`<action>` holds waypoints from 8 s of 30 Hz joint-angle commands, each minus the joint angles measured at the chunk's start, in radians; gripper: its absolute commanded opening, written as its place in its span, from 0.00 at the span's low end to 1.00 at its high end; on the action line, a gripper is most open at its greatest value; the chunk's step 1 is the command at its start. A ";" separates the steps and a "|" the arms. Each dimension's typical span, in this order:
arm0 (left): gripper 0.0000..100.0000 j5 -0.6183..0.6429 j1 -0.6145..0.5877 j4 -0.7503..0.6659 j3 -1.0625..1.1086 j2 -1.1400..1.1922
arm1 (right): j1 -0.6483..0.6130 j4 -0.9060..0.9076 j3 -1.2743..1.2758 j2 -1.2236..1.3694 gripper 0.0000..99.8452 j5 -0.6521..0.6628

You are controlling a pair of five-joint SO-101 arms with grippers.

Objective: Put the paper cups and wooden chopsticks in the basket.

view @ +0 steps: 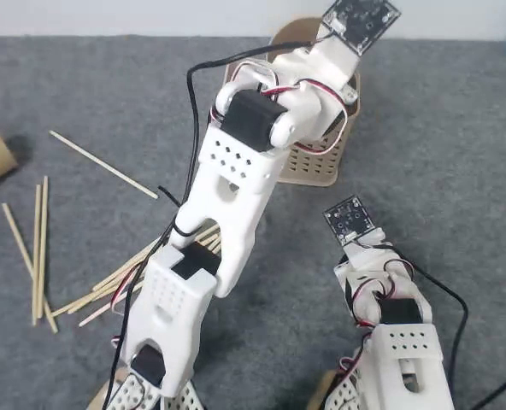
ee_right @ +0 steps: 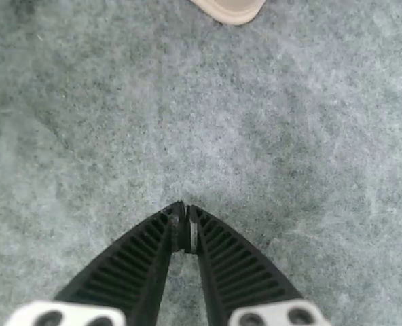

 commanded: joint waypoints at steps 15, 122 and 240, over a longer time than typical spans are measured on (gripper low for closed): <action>0.06 -0.017 -0.008 -0.014 -0.114 -0.026 | 0.007 -0.027 -0.008 -0.022 0.01 0.014; 0.01 0.433 -1.309 -1.046 0.792 0.173 | -0.018 0.015 0.002 -0.033 0.01 0.043; 0.31 -0.732 -1.508 -1.475 1.115 -0.014 | -0.016 0.008 0.002 -0.031 0.01 0.040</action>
